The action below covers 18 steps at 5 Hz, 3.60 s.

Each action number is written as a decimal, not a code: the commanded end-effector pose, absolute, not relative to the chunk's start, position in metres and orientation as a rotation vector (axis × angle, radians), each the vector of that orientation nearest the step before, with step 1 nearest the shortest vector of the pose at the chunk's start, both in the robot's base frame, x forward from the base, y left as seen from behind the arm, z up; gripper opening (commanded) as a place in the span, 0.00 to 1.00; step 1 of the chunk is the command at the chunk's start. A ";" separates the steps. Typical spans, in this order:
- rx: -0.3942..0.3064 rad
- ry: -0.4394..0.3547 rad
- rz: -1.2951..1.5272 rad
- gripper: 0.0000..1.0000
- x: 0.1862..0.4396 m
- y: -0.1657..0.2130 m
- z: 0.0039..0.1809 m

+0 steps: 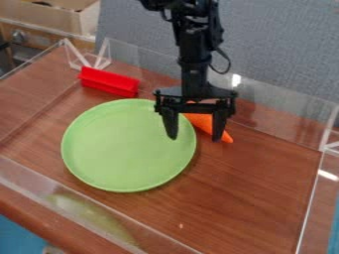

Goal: Put the carrot on the left side

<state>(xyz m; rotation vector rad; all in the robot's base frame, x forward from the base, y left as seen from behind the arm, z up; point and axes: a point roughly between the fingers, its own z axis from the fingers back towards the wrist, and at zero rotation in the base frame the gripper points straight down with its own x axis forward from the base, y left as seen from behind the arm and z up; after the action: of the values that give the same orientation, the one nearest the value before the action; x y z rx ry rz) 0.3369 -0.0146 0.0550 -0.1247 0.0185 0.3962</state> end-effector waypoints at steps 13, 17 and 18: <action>-0.106 -0.090 0.984 1.00 0.427 -0.001 0.036; -0.098 -0.063 0.971 0.00 0.425 -0.013 0.015; -0.100 -0.065 0.960 0.00 0.420 -0.009 0.023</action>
<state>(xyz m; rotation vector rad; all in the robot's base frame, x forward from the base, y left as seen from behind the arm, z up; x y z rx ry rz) 0.4126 -0.0051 0.0308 -0.0878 -0.0329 0.9757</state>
